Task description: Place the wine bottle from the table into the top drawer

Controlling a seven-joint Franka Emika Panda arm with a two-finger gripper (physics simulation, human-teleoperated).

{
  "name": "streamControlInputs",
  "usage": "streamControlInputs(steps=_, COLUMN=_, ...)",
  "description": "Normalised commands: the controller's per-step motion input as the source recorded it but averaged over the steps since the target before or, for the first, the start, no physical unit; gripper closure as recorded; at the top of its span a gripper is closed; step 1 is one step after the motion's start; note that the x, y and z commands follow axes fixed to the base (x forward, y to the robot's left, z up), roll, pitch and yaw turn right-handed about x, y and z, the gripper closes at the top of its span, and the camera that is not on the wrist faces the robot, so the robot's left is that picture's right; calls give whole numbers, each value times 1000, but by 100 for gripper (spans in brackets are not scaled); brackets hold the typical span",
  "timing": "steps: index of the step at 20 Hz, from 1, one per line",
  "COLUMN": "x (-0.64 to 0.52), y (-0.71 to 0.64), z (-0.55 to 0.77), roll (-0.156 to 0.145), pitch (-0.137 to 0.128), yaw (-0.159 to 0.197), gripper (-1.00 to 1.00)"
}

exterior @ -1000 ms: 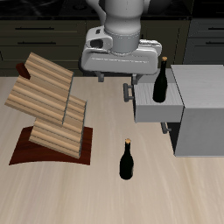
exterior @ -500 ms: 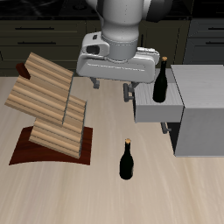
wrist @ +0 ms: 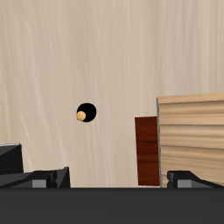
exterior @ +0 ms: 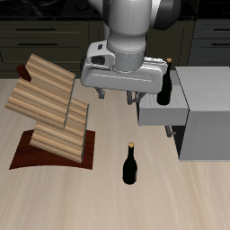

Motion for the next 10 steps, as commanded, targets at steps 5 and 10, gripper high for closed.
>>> streamControlInputs(steps=5, x=61, y=147, z=-52, roll=16, pitch=15, yaw=-18, gripper=-100)
streamControlInputs(steps=10, x=150, y=137, z=-47, roll=2, pitch=4, yaw=-11, gripper=-100)
